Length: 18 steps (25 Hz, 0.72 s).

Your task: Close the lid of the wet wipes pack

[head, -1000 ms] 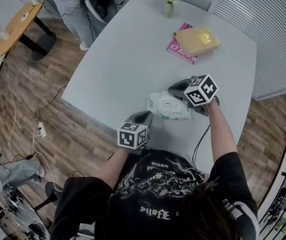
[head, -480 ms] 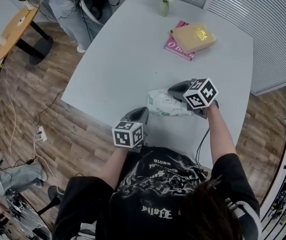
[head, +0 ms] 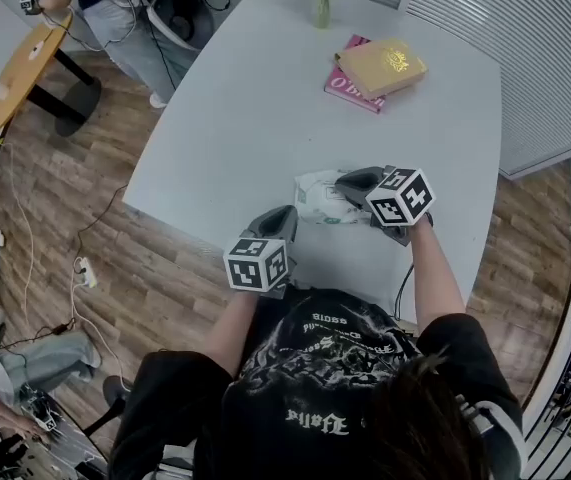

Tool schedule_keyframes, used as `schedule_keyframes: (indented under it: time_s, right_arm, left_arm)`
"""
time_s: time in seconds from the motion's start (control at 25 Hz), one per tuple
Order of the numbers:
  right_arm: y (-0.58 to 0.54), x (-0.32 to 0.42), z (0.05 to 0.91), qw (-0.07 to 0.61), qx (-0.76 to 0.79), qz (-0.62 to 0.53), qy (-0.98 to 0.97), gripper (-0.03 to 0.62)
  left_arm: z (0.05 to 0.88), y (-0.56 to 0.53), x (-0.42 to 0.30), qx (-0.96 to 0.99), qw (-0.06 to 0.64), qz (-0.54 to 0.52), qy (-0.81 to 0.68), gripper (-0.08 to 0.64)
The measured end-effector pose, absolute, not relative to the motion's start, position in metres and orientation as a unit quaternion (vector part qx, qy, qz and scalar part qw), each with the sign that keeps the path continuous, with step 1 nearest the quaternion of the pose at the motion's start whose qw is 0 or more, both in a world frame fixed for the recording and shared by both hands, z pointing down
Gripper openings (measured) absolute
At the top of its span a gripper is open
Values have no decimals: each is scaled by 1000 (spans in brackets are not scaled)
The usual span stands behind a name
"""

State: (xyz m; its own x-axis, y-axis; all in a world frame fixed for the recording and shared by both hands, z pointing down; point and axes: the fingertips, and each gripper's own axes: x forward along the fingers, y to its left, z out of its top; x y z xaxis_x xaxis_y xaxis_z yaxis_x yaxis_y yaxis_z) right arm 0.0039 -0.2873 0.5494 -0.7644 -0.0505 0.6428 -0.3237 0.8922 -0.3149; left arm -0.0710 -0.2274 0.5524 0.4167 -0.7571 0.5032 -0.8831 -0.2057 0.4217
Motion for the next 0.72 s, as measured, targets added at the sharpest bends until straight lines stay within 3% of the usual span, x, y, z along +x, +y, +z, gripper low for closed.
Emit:
schedule_keyframes:
  time_s: [0.72]
  right_arm:
    - [-262,8,575,338,140,190,-911,20]
  left_arm:
    - [546,-228,-60,767,343,63,-539,11]
